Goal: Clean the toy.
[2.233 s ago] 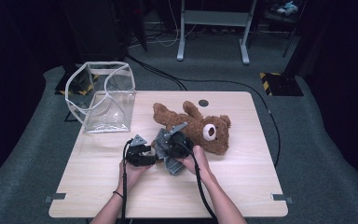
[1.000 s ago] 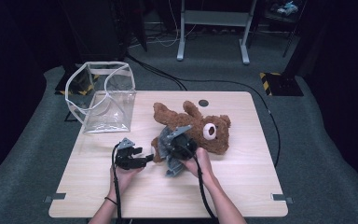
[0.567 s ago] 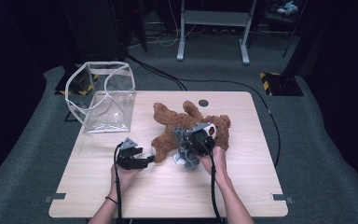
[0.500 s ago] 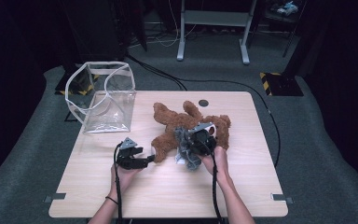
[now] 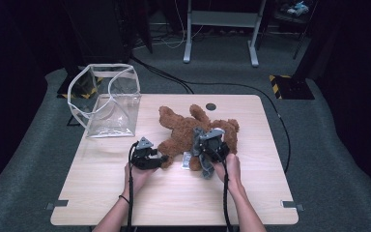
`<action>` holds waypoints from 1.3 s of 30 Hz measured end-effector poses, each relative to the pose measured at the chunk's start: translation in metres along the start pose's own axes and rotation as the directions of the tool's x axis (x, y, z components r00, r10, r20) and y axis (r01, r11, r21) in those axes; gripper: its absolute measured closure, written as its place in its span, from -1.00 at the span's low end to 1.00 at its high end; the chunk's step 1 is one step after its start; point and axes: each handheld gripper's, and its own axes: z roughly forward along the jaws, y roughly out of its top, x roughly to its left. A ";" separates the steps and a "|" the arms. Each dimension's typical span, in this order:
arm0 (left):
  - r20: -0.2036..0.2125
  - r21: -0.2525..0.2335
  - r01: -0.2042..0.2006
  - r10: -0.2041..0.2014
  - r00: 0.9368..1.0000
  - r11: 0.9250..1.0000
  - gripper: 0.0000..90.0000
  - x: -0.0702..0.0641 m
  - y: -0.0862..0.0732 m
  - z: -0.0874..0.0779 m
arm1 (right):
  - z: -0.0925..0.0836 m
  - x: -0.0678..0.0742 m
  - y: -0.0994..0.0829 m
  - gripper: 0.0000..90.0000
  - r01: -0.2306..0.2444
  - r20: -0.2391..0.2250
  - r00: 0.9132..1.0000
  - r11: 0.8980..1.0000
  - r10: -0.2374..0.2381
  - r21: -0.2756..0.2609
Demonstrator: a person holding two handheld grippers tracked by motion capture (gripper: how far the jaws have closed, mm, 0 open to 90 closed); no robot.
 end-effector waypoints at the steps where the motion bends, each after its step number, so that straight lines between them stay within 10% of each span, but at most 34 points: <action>1: 0.005 -0.002 0.003 -0.003 1.000 1.000 0.17 0.000 0.000 0.000 | 0.003 0.002 -0.002 0.73 0.002 0.000 1.000 1.000 -0.002 0.012; 7: 0.022 -0.016 0.027 -0.027 0.999 1.000 0.31 0.002 -0.004 0.001 | -0.007 0.006 -0.004 0.73 0.057 -0.071 0.996 0.998 -0.054 0.038; 11: 0.021 -0.028 0.034 -0.034 0.999 0.999 0.32 0.002 -0.005 0.002 | -0.015 0.010 0.003 0.73 0.069 -0.055 0.996 0.996 -0.072 -0.052; 21: 0.013 -0.039 0.035 -0.034 0.999 0.999 0.33 0.002 -0.008 0.001 | -0.001 0.041 -0.011 0.73 0.163 -0.206 0.967 0.985 -0.148 0.058; 24: 0.008 -0.044 0.035 -0.035 0.999 0.998 0.33 0.002 -0.008 0.002 | -0.015 0.028 -0.013 0.73 0.099 -0.159 0.983 0.995 -0.096 0.011; 26: 0.006 -0.045 0.031 -0.031 1.000 0.999 0.33 0.002 -0.009 0.002 | -0.025 0.013 -0.012 0.73 0.067 -0.050 0.996 0.997 -0.068 -0.031; 29: 0.000 -0.050 0.027 -0.027 1.000 0.998 0.33 0.001 -0.009 0.002 | -0.027 0.000 -0.008 0.72 0.007 0.026 1.000 0.998 -0.005 -0.066; 35: 0.000 -0.049 0.028 -0.028 1.000 0.998 0.33 0.001 -0.009 0.002 | 0.006 0.009 -0.015 0.72 0.060 0.059 0.996 0.995 -0.065 0.076; 39: 0.002 -0.051 0.032 -0.032 0.999 0.998 0.34 0.002 -0.009 0.002 | 0.001 -0.004 -0.022 0.72 0.001 0.076 0.997 0.996 -0.007 0.086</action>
